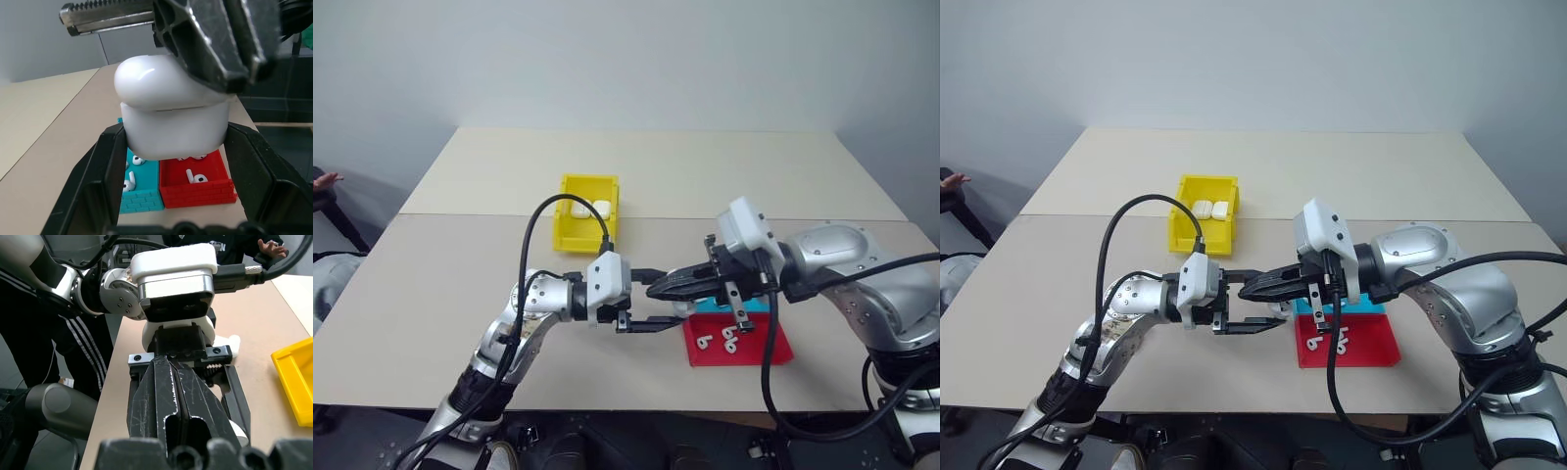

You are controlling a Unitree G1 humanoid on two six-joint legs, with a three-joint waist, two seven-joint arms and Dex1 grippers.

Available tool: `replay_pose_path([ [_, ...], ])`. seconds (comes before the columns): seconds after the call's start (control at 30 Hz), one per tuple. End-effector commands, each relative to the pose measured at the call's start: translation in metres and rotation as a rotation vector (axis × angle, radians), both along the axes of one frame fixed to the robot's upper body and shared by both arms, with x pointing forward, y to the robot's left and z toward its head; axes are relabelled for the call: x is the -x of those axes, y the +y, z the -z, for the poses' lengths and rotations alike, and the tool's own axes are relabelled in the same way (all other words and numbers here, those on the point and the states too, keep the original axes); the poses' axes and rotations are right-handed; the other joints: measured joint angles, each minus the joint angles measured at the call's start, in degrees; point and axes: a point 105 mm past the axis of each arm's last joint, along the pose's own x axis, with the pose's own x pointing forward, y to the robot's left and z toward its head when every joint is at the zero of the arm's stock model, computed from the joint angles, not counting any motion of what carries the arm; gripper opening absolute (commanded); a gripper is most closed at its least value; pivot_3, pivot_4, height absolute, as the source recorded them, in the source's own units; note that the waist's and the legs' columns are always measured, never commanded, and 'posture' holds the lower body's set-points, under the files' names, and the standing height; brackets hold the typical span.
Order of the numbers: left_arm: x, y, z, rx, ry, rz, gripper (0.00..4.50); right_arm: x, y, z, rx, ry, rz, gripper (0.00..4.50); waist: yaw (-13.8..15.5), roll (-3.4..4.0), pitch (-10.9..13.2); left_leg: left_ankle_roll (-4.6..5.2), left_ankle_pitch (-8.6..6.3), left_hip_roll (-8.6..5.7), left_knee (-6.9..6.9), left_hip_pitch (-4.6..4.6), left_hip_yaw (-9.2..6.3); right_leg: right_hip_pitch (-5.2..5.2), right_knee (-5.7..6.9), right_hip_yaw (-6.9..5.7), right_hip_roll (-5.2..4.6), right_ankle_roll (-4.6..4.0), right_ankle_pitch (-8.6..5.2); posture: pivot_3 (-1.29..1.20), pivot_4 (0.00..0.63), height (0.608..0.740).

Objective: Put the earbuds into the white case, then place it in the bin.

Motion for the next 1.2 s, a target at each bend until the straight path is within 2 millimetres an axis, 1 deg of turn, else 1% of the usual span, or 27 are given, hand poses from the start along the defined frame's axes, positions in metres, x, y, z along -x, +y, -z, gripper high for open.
replay_pose_path([
  [0.03, 0.008, 0.002, -0.023, 0.069, -0.095, 0.014, 2.73, -0.001, -0.010, -0.005, 0.013, -0.047, 0.023, 0.04, 0.06, 0.00, 0.00, 0.00, 0.00, 0.00, 0.01, 0.00, 0.00, 0.00, 0.01, 0.00, 0.00, 0.00, 0.00, 0.00, 0.150, 0.740],
  [0.13, 0.007, 0.005, -0.024, 0.076, -0.099, 0.002, 2.73, -0.005, -0.015, -0.003, 0.028, -0.051, 0.041, 0.04, 0.16, 0.00, 0.00, 0.00, 0.00, 0.00, 0.02, 0.01, 0.01, 0.00, 0.02, 0.00, 0.00, 0.00, 0.00, 0.00, 0.150, 0.740],
  [0.2, 0.005, 0.006, -0.025, 0.080, -0.102, -0.008, 2.73, -0.006, -0.016, -0.006, 0.008, -0.050, 0.045, 0.04, 0.16, 0.00, 0.00, 0.00, 0.00, 0.00, 0.02, 0.01, 0.00, 0.00, 0.02, 0.00, 0.00, 0.00, 0.00, 0.00, 0.150, 0.740],
  [0.3, 0.001, 0.009, -0.024, 0.076, -0.096, -0.031, 2.73, -0.003, -0.014, -0.021, -0.074, -0.075, 0.022, 0.04, 0.13, 0.00, 0.00, 0.00, 0.00, 0.00, 0.01, 0.01, 0.00, 0.00, 0.01, 0.00, 0.00, 0.00, 0.00, 0.00, 0.150, 0.740],
  [0.37, -0.006, 0.011, -0.025, 0.076, -0.100, -0.084, 2.73, -0.002, -0.015, -0.032, -0.129, -0.096, 0.023, 0.04, 0.18, 0.00, 0.00, 0.00, 0.00, 0.00, 0.01, 0.01, 0.00, 0.00, 0.02, 0.00, 0.00, 0.00, 0.00, 0.00, 0.150, 0.740],
  [0.4, -0.013, 0.013, -0.029, 0.075, -0.113, -0.146, 2.73, -0.004, -0.018, -0.040, -0.172, -0.100, 0.044, 0.04, 0.25, 0.00, 0.00, 0.00, 0.00, 0.00, 0.01, 0.00, 0.00, 0.00, 0.02, 0.00, 0.00, 0.00, 0.00, 0.00, 0.150, 0.740],
  [0.47, -0.026, 0.017, -0.039, 0.092, -0.146, -0.242, 2.73, -0.008, -0.024, -0.048, -0.217, -0.106, 0.085, 0.04, 0.41, 0.00, 0.00, 0.00, 0.00, 0.00, 0.03, 0.00, 0.00, 0.01, 0.03, 0.01, 0.00, 0.00, 0.01, 0.00, 0.150, 0.740],
  [0.57, -0.050, 0.026, -0.072, 0.227, -0.230, -0.421, 2.73, -0.015, -0.032, -0.044, -0.229, -0.112, 0.164, 0.04, 0.80, -0.01, 0.00, 0.00, 0.00, 0.00, 0.06, 0.01, -0.02, 0.03, 0.04, -0.03, 0.00, 0.01, 0.02, 0.00, 0.150, 0.740],
  [0.63, -0.065, 0.032, -0.083, 0.252, -0.248, -0.538, 2.73, -0.017, -0.035, -0.043, -0.242, -0.103, 0.195, 0.04, 0.82, -0.02, 0.00, 0.00, 0.00, 0.00, 0.09, 0.00, -0.04, 0.06, 0.02, -0.05, 0.00, 0.02, 0.03, 0.00, 0.150, 0.740],
  [0.7, -0.088, 0.043, -0.089, 0.227, -0.279, -0.703, 2.73, -0.017, -0.036, -0.041, -0.252, -0.098, 0.217, 0.04, 0.76, -0.02, 0.00, 0.01, -0.01, -0.01, 0.08, -0.02, -0.02, 0.05, 0.01, -0.01, -0.01, 0.03, 0.03, 0.00, 0.150, 0.740],
  [0.73, -0.104, 0.052, -0.090, 0.204, -0.297, -0.806, 2.73, -0.016, -0.036, -0.039, -0.259, -0.091, 0.229, 0.04, 0.71, -0.02, 0.00, 0.01, -0.01, -0.02, 0.07, -0.02, -0.02, 0.05, 0.01, -0.02, 0.00, 0.03, 0.03, 0.00, 0.150, 0.740],
  [0.8, -0.125, 0.067, -0.088, 0.170, -0.309, -0.948, 2.73, -0.015, -0.036, -0.036, -0.264, -0.081, 0.245, 0.04, 0.62, -0.02, 0.00, 0.01, 0.00, -0.02, 0.06, -0.01, -0.01, 0.04, 0.02, -0.02, 0.00, 0.03, 0.03, 0.00, 0.150, 0.740],
  [0.87, -0.142, 0.079, -0.085, 0.153, -0.312, -1.049, 2.73, -0.015, -0.036, -0.031, -0.258, -0.071, 0.263, 0.04, 0.54, -0.02, 0.00, 0.01, 0.00, -0.02, 0.05, 0.00, -0.02, 0.03, 0.03, -0.02, 0.01, 0.03, 0.03, 0.00, 0.150, 0.740],
  [0.93, -0.156, 0.087, -0.077, 0.135, -0.251, -1.125, 2.73, -0.014, -0.036, -0.027, -0.248, -0.061, 0.280, 0.04, 0.64, -0.03, 0.01, 0.01, 0.00, -0.02, 0.04, -0.02, 0.01, 0.00, 0.02, 0.00, 0.00, 0.03, 0.03, 0.00, 0.150, 0.740],
  [1.0, -0.165, 0.089, -0.066, 0.081, -0.234, -1.152, 2.73, -0.014, -0.036, -0.025, -0.242, -0.058, 0.290, 0.04, 0.68, -0.03, 0.01, 0.01, 0.00, -0.02, 0.04, -0.09, 0.01, -0.06, 0.02, -0.02, 0.00, 0.03, 0.03, 0.00, 0.150, 0.740],
  [1.07, -0.168, 0.088, -0.058, 0.047, -0.225, -1.145, 2.73, -0.013, -0.037, -0.024, -0.241, -0.057, 0.296, 0.04, 0.70, -0.03, 0.01, 0.01, 0.00, -0.02, 0.04, -0.17, 0.00, -0.11, 0.01, -0.03, 0.00, 0.03, 0.03, 0.00, 0.150, 0.740],
  [1.13, -0.169, 0.085, -0.055, 0.055, -0.197, -1.140, 2.73, -0.013, -0.038, -0.024, -0.241, -0.057, 0.302, 0.04, 0.71, -0.03, 0.01, 0.00, 0.01, -0.02, 0.04, -0.20, 0.00, -0.14, 0.00, -0.04, 0.00, 0.03, 0.03, 0.00, 0.150, 0.740],
  [1.17, -0.170, 0.084, -0.054, 0.060, -0.174, -1.135, 3.45, -0.013, -0.038, -0.023, -0.241, -0.056, 0.307, 0.00, 0.71, -0.03, 0.01, -0.01, 0.01, -0.02, 0.05, -0.22, 0.01, -0.15, 0.00, -0.04, 0.00, 0.03, 0.03, 0.00, 0.150, 0.740],
  [1.2, -0.170, 0.083, -0.053, 0.060, -0.184, -1.133, 3.71, -0.014, -0.038, -0.023, -0.239, -0.055, 0.313, 0.00, 0.71, -0.03, 0.01, -0.01, 0.01, -0.02, 0.05, -0.23, 0.01, -0.15, 0.00, -0.05, -0.01, 0.03, 0.03, 0.00, 0.150, 0.740],
])
